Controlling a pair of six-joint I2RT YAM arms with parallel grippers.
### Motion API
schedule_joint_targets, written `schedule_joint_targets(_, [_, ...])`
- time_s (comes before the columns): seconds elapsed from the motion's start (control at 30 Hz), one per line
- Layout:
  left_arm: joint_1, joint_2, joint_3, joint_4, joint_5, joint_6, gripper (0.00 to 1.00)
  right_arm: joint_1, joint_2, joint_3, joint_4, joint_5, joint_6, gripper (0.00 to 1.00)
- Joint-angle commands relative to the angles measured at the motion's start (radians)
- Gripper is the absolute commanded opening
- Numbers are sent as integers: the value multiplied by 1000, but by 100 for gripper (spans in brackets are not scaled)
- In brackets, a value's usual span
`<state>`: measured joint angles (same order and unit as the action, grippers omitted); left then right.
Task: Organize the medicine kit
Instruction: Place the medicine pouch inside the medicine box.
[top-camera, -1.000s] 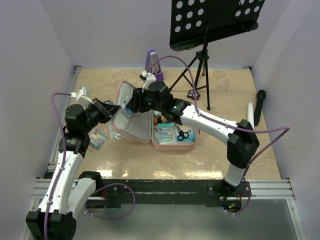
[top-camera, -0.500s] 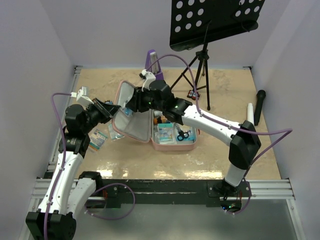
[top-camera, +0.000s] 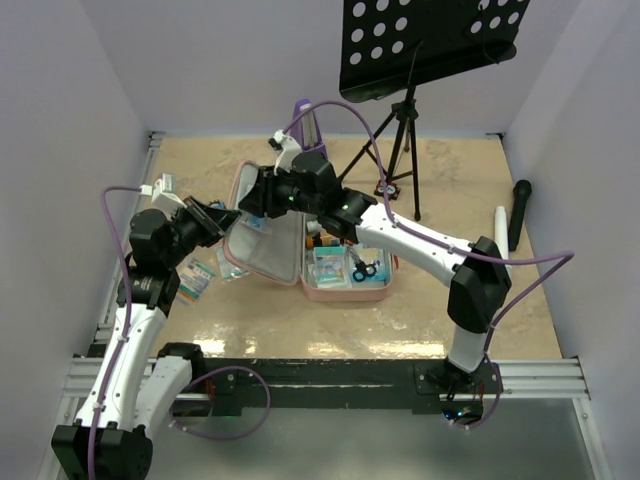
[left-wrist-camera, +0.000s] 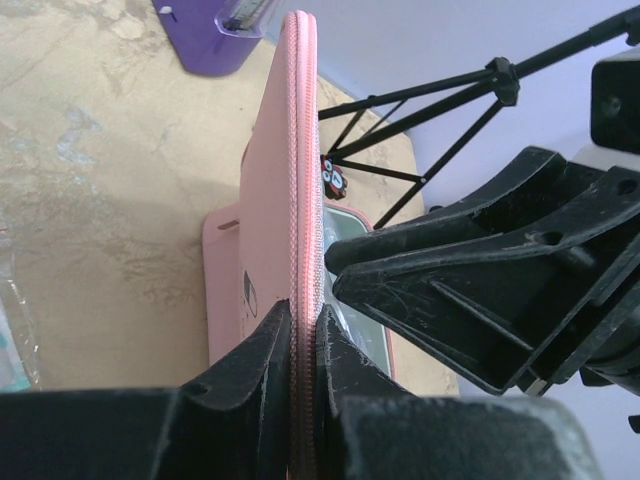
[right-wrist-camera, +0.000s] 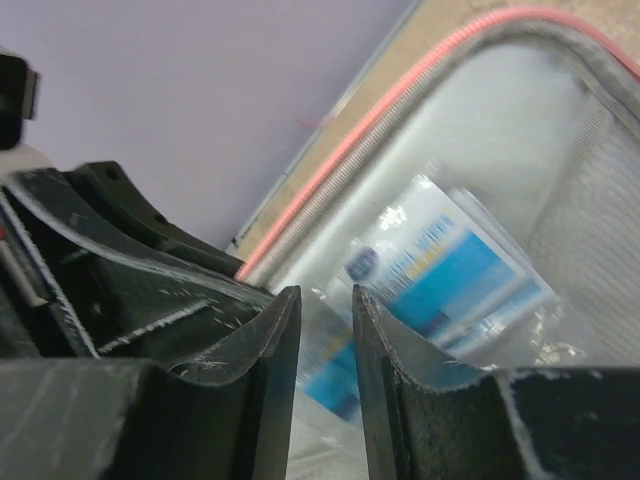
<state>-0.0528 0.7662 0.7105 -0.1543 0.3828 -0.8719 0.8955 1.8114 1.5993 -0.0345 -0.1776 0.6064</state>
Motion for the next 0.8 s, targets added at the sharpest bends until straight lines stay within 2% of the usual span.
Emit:
schedule_joint_targets(0.0, [-2, -30, 26, 121, 34, -15, 0, 14, 5, 65, 79, -62, 26, 32])
schedule_joint_targets(0.23, [-4, -24, 37, 118, 28, -16, 0, 14, -7, 25, 93, -60, 32, 32])
schedule_joint_targets(0.5, [-2, -22, 30, 108, 16, -4, 0, 13, -161, -59, 96, 48, 21, 51])
schedule_joint_targets(0.63, [-2, -22, 29, 104, 13, 1, 0, 8, -237, -140, 50, 164, 7, 54])
schedule_joint_targets(0.77, [-2, -21, 24, 108, 13, 1, 0, 3, -297, -234, 87, 173, 4, 56])
